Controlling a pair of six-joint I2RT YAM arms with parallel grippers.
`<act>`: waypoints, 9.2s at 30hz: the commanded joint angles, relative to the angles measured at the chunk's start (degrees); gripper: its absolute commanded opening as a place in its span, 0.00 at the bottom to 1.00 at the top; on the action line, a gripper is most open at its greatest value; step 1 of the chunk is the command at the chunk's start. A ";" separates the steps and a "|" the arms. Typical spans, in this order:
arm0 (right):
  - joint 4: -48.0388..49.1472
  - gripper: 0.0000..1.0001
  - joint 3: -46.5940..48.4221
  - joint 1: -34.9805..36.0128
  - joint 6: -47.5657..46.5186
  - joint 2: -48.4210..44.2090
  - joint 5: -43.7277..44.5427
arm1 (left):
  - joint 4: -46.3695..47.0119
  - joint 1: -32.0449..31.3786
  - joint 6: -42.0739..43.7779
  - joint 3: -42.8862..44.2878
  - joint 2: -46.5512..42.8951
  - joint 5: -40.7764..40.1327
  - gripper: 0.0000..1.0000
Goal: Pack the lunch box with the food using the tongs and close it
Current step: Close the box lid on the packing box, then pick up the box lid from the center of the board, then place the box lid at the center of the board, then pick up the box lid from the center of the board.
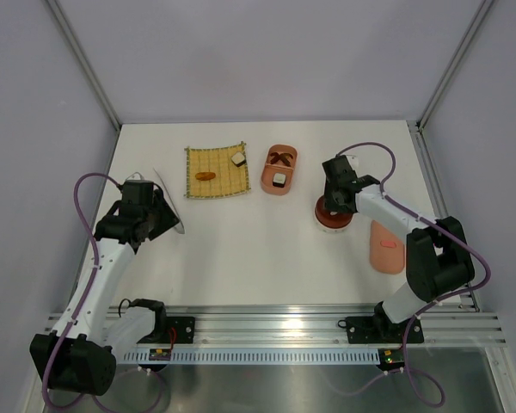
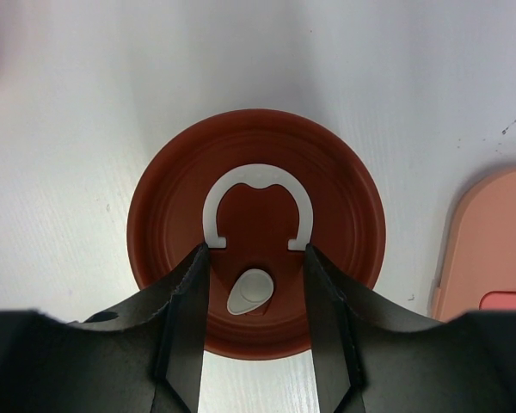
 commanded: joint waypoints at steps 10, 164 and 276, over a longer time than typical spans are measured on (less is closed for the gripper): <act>9.34 0.11 -4.98 -0.31 0.11 -7.68 4.48 | 2.71 0.26 0.64 0.10 0.28 1.43 0.48; -2.87 0.00 -12.71 -26.41 7.40 -6.09 -10.73 | 5.53 0.26 2.93 -1.22 1.78 6.53 0.47; 5.74 0.00 -1.11 12.26 10.92 5.78 -19.08 | 15.63 -13.89 2.67 -0.87 13.73 19.88 0.66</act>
